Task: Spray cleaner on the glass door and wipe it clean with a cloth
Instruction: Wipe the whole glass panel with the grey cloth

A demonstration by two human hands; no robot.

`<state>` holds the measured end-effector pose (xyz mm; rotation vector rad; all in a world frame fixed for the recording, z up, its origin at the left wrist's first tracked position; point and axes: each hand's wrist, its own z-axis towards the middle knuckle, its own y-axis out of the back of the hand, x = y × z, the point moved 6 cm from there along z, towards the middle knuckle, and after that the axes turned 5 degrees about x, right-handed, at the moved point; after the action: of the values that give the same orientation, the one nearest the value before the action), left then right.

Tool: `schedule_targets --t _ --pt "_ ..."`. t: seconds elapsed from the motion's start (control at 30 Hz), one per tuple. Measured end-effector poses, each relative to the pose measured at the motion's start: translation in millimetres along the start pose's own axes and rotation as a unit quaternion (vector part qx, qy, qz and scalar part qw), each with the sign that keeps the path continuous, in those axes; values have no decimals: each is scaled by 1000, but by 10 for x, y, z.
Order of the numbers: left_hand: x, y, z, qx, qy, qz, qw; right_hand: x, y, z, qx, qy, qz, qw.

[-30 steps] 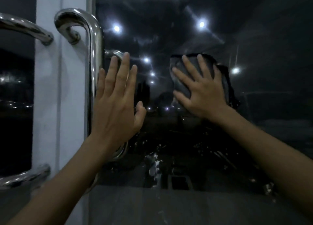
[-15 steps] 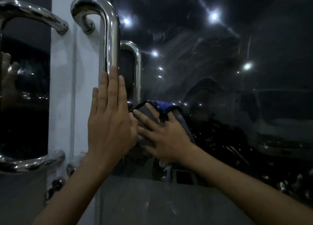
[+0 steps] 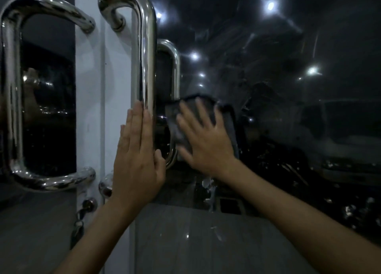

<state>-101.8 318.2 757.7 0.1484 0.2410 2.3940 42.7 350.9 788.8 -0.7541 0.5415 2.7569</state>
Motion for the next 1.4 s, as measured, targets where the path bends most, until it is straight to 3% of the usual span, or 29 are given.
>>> schedule_targets --t 0.07,0.13,0.27,0.43,0.6,0.67,0.83,0.97,1.03,1.17,1.23,1.3,1.4 --pt "45 -31 -104 5 -4 -8 1000 110 -108 -343 17 60 -1 998" --pt "91 -53 -235 16 -20 -13 1000 -18 -99 -519 11 58 -6 998" --pt "200 -66 -456 29 -49 4 998 -226 -10 -310 5 -36 -9 999" --pt "236 -91 -535 12 -45 26 999 117 -58 -12 8 -128 3 992" --pt "271 -109 -652 7 -64 21 998 822 -352 -654 60 84 -7 995" --pt "305 -109 -745 18 -65 20 998 741 -361 -944 46 111 -9 993" --pt "400 -107 -1008 47 -53 27 997 166 -163 -820 -3 11 4 1000" --pt "282 -145 -1358 34 -110 30 993 336 -134 -510 8 -104 25 994" --pt "217 -224 -1531 36 -114 19 993 609 -234 -505 32 -97 26 994" --pt "125 -410 -1698 71 -91 -9 993 1033 -420 -865 63 47 9 997" --pt "107 -466 -1716 85 -72 -29 993 958 -430 -1086 54 77 3 996" --pt "97 -491 -1680 92 -58 -49 993 687 -353 -1238 27 56 8 998" --pt "73 -467 -1527 82 -54 -77 992 55 -183 -1206 8 -53 -11 999"
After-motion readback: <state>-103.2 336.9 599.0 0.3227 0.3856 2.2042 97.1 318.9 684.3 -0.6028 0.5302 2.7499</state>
